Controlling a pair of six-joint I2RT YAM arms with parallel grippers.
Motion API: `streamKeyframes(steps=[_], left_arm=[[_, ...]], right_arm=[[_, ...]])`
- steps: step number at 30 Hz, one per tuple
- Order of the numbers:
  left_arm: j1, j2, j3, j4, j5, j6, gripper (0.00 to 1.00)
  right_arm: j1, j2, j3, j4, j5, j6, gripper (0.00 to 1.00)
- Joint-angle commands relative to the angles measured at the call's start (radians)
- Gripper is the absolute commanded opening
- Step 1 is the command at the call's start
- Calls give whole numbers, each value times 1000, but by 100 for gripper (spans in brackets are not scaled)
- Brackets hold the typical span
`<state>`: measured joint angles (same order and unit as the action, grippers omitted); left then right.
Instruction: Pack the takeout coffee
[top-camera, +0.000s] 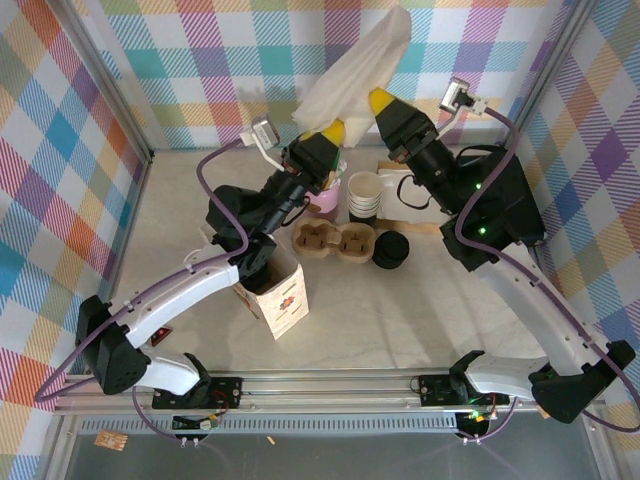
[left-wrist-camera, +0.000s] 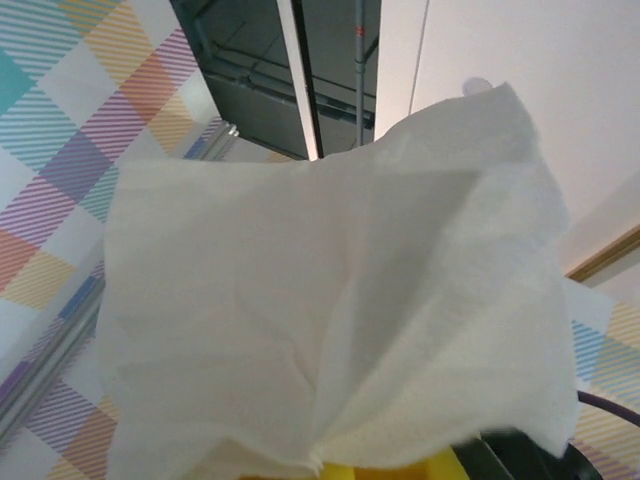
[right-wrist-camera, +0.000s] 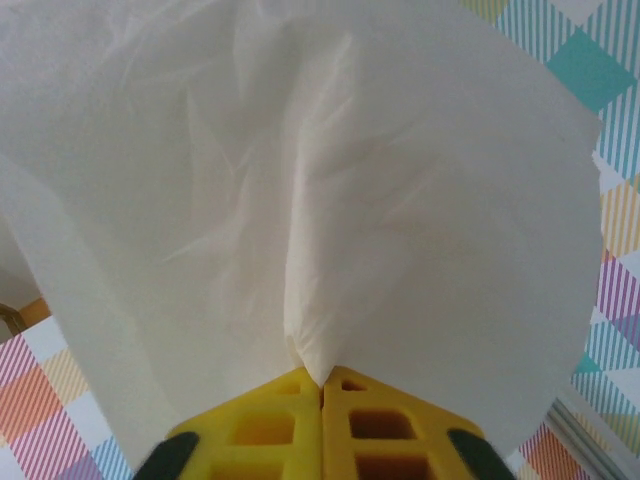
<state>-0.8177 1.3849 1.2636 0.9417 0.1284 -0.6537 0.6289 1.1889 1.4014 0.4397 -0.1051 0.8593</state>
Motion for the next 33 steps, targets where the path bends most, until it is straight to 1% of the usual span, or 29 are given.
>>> streamKeyframes(steps=[1,3,5,6,9,13,17,21,24,28,33], left_arm=[[-3,-62,1,-1,92,78,0],[-2,-89,11,-66,149,119,0],[2,-112,20,-114,200,145,0],[5,-121,24,-131,227,153,0],[16,-136,40,-172,299,150,0],[25,-155,49,-245,354,144,0],[33,-178,21,-265,350,129,0],[40,-208,-8,-299,354,128,0],[41,-235,-34,-333,362,132,0],[43,-269,-56,-368,389,132,0],[46,-314,-99,-382,376,128,0]], right_arm=[[6,-58,-24,-28,-21,-7,34],[6,-83,-35,-64,-47,-24,51],[6,-104,-39,-103,-76,-37,64],[5,-111,-41,-113,-98,-41,69],[4,-124,-40,-130,-163,-38,81],[3,-124,-16,-132,-257,-40,88],[3,-117,35,-165,-346,-59,89],[3,-142,54,-210,-321,-98,89],[4,-161,55,-230,-283,-129,82],[2,-165,67,-241,-271,-154,68],[-1,-154,98,-245,-291,-162,62]])
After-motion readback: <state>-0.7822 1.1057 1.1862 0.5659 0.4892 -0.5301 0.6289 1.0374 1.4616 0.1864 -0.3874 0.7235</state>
